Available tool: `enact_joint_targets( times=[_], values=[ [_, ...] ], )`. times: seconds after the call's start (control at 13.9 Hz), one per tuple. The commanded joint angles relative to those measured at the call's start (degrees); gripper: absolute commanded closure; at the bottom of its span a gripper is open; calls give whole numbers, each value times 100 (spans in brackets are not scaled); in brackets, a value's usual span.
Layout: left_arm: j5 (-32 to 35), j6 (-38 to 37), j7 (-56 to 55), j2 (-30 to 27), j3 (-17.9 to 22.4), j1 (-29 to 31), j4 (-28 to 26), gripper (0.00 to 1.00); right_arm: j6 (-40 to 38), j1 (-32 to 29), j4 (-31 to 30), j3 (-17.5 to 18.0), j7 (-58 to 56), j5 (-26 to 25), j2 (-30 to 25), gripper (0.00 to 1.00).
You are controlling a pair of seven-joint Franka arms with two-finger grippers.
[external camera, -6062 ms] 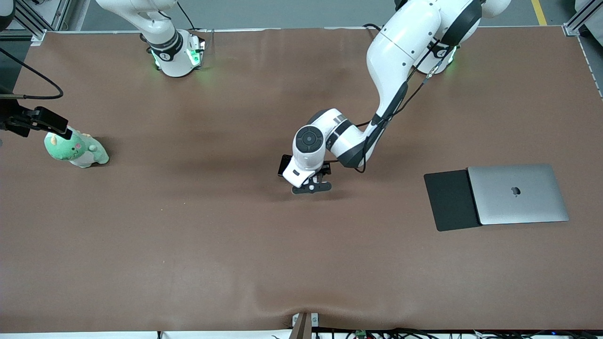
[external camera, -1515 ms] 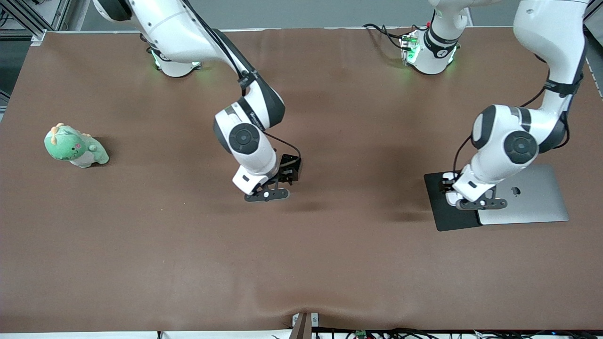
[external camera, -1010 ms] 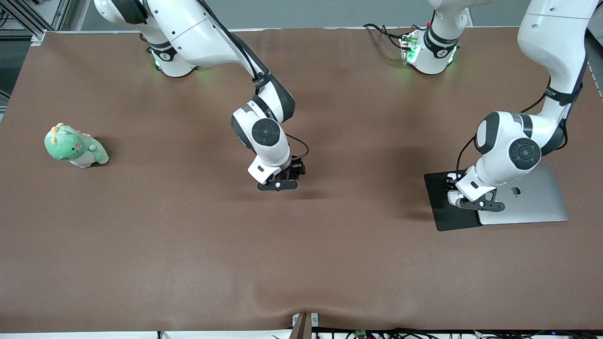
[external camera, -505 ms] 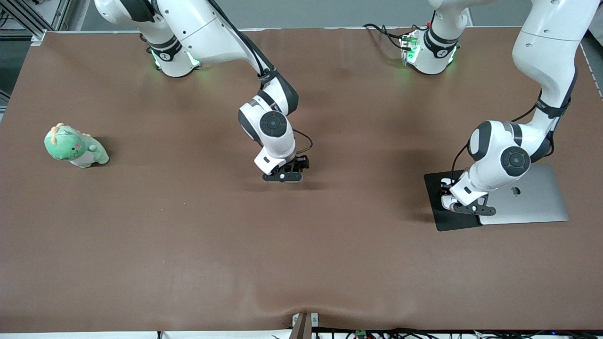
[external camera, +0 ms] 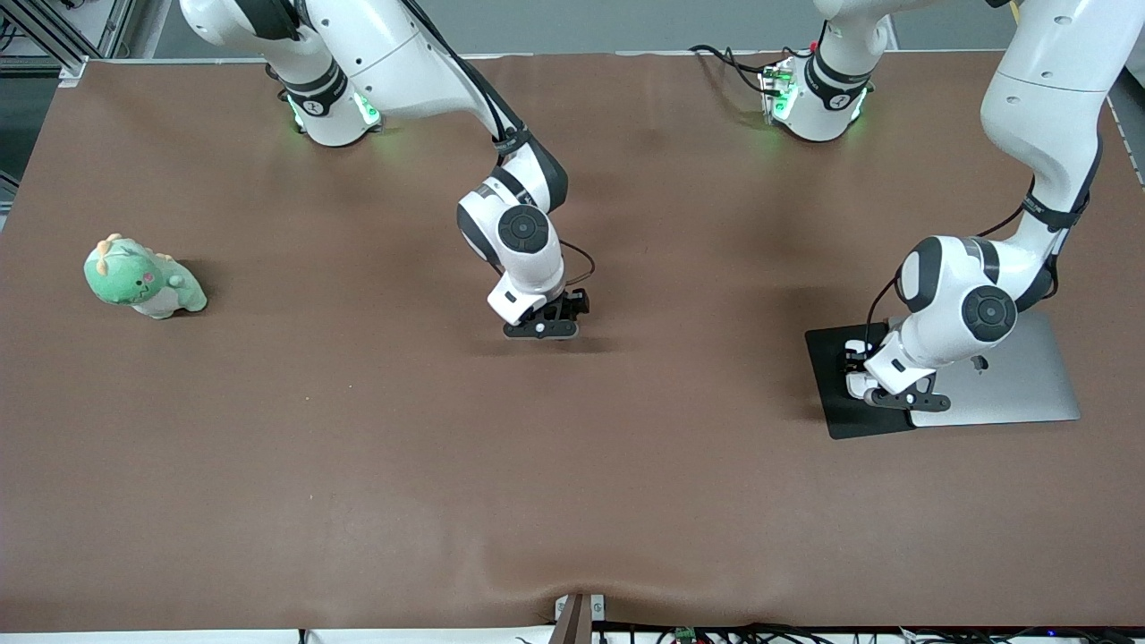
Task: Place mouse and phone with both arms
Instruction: 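Lower the mouse onto the pad while the right gripper grasps the phone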
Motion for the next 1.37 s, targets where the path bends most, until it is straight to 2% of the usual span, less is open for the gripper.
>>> enact_joint_targets(
  times=[0.0,0.22,0.43,0.51,0.58,0.65,0.94,1.08,1.3],
  values=[
    [102,111,71,63,-33,34,24,100,153,172,-237,-70,153,-91,-103,0],
    [102,120,71,72,-33,43,24,42,258,181,-255,-88,153,-91,-94,0],
    [111,120,71,72,-42,34,24,11,346,172,-255,-97,153,-91,-68,0],
    [111,120,71,37,-42,34,15,1,381,181,-255,-97,153,-91,-68,31],
    [111,103,63,-24,-42,25,15,0,390,190,-238,-88,188,-91,-33,97],
    [111,68,63,-173,-42,16,-20,0,382,190,-220,-88,423,-91,-24,100],
    [103,-363,-69,-884,-121,-19,-82,0,14,93,16,-88,496,-82,-120,100],
    [102,-477,-322,-1280,-348,-2,-108,0,-625,-81,236,-88,496,-73,-339,100],
    [76,-1118,-754,-1974,-726,-1,-82,0,-1558,-661,483,-88,339,-73,-901,100]
  ],
)
